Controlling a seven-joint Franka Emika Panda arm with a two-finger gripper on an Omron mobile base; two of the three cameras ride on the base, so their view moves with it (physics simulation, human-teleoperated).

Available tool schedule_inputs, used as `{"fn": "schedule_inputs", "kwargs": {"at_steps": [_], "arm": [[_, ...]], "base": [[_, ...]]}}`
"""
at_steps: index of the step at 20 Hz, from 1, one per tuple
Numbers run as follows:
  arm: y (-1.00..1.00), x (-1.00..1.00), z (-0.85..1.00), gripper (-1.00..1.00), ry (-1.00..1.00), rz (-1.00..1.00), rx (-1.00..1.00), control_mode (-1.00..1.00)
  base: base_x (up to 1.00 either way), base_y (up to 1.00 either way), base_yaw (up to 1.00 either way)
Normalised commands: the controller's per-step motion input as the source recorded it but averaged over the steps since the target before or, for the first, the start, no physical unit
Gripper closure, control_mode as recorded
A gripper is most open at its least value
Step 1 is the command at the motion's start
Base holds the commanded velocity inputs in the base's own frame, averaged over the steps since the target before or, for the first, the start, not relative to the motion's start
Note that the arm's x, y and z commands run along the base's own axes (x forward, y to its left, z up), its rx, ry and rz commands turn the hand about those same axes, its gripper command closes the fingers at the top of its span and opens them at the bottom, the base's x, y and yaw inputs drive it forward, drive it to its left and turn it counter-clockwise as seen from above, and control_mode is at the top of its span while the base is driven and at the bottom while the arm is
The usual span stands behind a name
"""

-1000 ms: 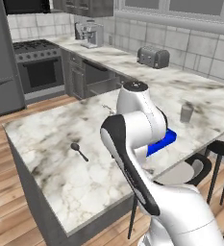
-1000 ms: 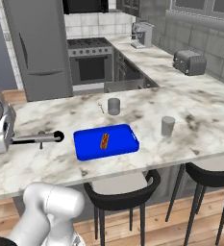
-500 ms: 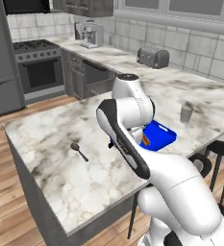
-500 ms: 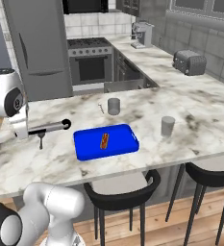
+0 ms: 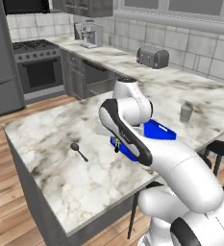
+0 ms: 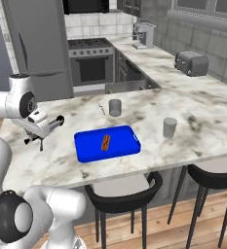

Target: Take the tongs from the drawer on the left and place them on the dining counter next to the tray containing the hot dog.

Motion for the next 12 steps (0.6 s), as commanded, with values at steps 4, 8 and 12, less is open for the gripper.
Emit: {"fn": "schedule_inputs", "kwargs": {"at_steps": [4,8,12], "arm": [[-0.07,0.01,-0.35,1.0,0.0,0.78,-0.16,-1.0],[0.0,0.26,-0.38,1.0,0.0,0.39,-0.17,-1.0],[-0.12,0.17,-0.15,1.0,0.0,0.16,-0.04,-1.0]], "base": [[0.0,0.0,0.0],[0.0,0.0,0.0],[0.0,0.0,0.0]]}}
